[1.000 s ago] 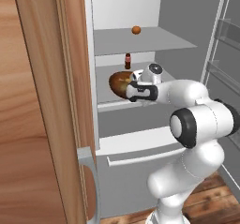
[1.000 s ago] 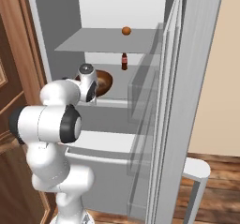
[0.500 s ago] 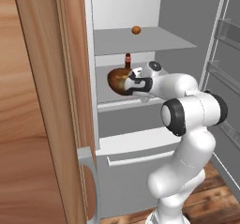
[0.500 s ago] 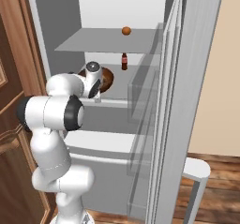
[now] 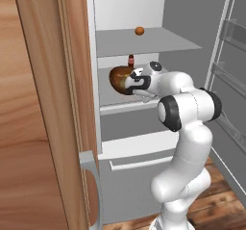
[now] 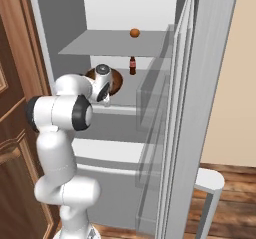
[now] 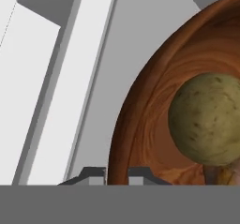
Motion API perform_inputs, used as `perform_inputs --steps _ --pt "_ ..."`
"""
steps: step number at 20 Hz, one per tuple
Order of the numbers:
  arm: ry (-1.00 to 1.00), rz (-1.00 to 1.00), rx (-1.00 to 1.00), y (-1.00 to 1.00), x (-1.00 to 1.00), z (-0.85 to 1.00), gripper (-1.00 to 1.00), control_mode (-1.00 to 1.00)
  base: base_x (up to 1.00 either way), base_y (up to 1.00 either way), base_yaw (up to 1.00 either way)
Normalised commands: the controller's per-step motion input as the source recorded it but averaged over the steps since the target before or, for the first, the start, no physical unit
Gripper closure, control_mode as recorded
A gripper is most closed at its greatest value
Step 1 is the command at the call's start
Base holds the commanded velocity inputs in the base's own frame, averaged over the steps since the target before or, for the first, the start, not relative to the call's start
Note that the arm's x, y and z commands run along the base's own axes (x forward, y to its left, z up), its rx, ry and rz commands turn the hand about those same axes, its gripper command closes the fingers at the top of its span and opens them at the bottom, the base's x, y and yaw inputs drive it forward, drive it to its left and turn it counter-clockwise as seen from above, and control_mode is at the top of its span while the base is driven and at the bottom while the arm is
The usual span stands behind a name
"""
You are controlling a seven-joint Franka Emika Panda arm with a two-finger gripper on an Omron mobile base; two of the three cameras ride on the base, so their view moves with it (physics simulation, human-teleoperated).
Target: Pick the chicken drumstick and potato from their plates and place them in the bowl. Then put the bowl in the fridge.
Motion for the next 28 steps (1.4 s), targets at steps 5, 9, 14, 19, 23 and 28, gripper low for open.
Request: perform_inputs --steps 5,9,14,19,23,28 --pt "0.0 0.0 0.0 0.05 0.36 -0.11 1.0 -1.0 0.0 0.0 0.0" --pt "0.0 0.0 0.0 0.12 0.39 -0.02 1.0 -1.0 0.0 0.0 0.0" --pt "0.0 0.0 0.0 0.12 0.39 0.0 1.0 -1.0 0.0 0.0 0.0" --pt "0.0 0.0 0.0 0.07 0.31 -0.01 -1.0 -1.0 0.0 0.0 0.0" --pt "-0.03 0.01 0.0 0.0 0.03 0.01 -1.0 -1.0 0.0 0.0 0.0" --pt "-0.09 0.01 0.0 0.0 0.0 0.14 -1.0 -1.0 0.0 0.0 0.0"
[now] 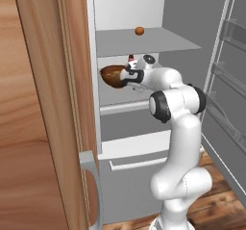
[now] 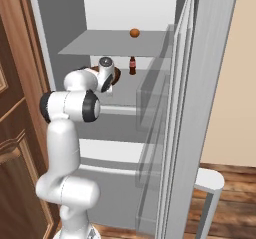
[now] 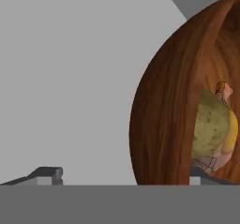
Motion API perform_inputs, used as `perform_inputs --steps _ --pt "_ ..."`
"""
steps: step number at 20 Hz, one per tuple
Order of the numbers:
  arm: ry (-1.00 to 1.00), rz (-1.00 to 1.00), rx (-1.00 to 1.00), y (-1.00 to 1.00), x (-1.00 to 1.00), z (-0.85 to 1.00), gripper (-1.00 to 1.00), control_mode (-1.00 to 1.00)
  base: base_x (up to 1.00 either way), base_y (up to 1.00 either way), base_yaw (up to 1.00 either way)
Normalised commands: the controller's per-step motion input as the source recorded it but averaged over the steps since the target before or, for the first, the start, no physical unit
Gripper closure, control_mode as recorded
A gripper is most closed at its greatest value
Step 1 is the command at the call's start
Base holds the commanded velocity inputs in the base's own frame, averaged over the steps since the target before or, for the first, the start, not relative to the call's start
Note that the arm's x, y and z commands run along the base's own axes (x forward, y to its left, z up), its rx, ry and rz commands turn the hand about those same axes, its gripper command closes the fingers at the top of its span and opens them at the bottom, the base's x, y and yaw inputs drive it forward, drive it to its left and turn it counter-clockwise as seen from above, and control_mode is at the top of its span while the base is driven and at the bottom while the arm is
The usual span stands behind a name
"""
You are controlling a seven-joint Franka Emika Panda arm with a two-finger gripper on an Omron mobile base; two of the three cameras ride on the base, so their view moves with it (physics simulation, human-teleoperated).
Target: Pick the chicken drumstick and potato from their plates and place them in the bowl. Then put the bowl in the fridge.
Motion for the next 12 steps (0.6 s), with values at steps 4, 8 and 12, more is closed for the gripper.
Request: perform_inputs --steps 4,8,12 --pt "-0.07 0.02 0.0 0.0 -0.11 0.2 -1.0 -1.0 0.0 0.0 0.0" --pt "-0.05 0.03 0.0 0.0 -0.28 0.21 -1.0 -1.0 0.0 0.0 0.0" --pt "-0.01 0.01 0.0 0.0 -0.35 0.19 -1.0 -1.0 0.0 0.0 0.0"
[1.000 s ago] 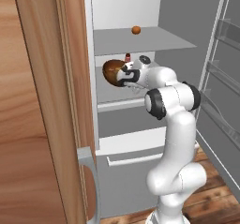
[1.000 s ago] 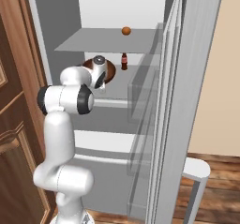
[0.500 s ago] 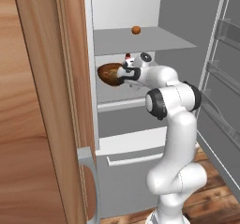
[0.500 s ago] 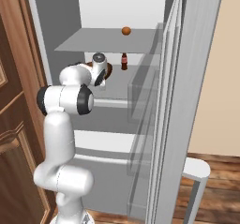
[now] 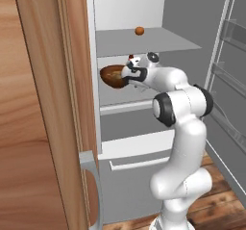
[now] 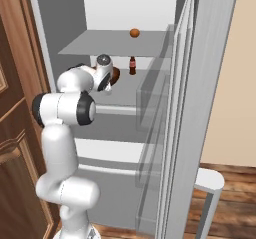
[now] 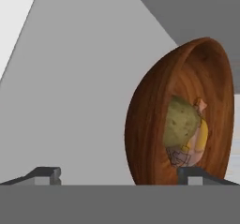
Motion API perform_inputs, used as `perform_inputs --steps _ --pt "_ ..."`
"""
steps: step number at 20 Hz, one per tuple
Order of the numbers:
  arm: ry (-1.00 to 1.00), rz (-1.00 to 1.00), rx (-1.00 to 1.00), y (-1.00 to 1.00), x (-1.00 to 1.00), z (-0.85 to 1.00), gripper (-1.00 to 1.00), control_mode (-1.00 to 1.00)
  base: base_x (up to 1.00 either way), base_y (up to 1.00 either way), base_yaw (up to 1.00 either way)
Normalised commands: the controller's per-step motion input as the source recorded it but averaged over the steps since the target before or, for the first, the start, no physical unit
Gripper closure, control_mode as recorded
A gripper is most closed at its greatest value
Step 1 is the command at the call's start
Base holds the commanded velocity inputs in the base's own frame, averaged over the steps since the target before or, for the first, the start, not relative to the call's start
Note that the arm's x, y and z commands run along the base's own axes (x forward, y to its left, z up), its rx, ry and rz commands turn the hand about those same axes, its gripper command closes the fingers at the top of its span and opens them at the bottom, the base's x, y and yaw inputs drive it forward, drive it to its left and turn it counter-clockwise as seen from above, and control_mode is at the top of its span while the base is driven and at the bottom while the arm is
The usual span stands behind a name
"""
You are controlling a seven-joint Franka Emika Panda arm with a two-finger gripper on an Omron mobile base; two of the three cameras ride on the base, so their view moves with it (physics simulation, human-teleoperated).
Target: Pick the chicken drumstick and potato from their plates and place them in the bowl. Then put the bowl in the fridge.
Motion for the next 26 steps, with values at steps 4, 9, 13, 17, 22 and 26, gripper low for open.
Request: perform_inputs --steps 4,9,13,17,22,26 --pt "0.0 0.0 0.0 0.0 -0.45 0.15 -1.0 -1.0 0.0 0.0 0.0" --pt "0.0 0.0 0.0 -0.01 -0.52 0.2 -1.0 -1.0 0.0 0.0 0.0" --pt "0.0 0.0 0.0 -0.03 -0.6 0.19 -1.0 -1.0 0.0 0.0 0.0" --pt "0.0 0.0 0.0 -0.03 -0.65 0.12 -1.0 -1.0 0.0 0.0 0.0" --pt "0.0 -0.03 0.0 -0.02 -0.7 0.02 -1.0 -1.0 0.0 0.0 0.0" --pt "0.0 -0.05 0.01 -0.01 -0.76 0.0 -1.0 -1.0 0.0 0.0 0.0"
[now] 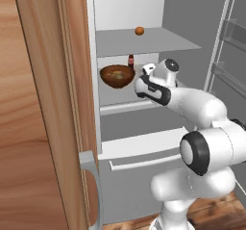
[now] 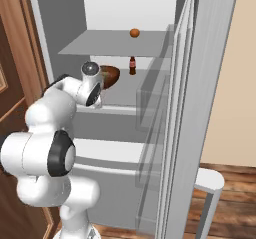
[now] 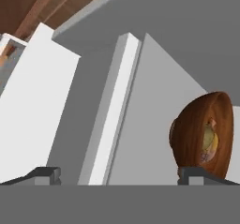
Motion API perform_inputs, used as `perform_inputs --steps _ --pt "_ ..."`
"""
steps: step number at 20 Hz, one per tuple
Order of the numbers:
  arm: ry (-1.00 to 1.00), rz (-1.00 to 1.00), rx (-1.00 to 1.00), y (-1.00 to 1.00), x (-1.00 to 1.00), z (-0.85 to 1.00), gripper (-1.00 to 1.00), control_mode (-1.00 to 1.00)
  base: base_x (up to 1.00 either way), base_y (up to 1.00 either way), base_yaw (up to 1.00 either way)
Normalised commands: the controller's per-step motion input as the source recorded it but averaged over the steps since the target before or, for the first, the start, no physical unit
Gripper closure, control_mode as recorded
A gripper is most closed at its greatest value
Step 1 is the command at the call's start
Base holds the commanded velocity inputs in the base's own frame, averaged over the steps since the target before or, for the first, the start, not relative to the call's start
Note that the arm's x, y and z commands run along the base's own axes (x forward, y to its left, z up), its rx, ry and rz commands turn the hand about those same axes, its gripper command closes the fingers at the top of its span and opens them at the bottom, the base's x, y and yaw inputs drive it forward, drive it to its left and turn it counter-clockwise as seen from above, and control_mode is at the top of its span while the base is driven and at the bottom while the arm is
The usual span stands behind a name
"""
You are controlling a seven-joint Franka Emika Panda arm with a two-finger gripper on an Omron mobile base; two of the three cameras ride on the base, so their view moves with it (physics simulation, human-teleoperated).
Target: Pick the chicken drumstick and potato from their plates and place them in the bowl. Then put the bowl in the fridge.
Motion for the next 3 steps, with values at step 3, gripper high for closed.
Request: perform_inputs --steps 3 --pt "0.0 -0.14 0.04 0.0 -0.82 0.0 -1.0 -1.0 0.0 0.0 0.0"
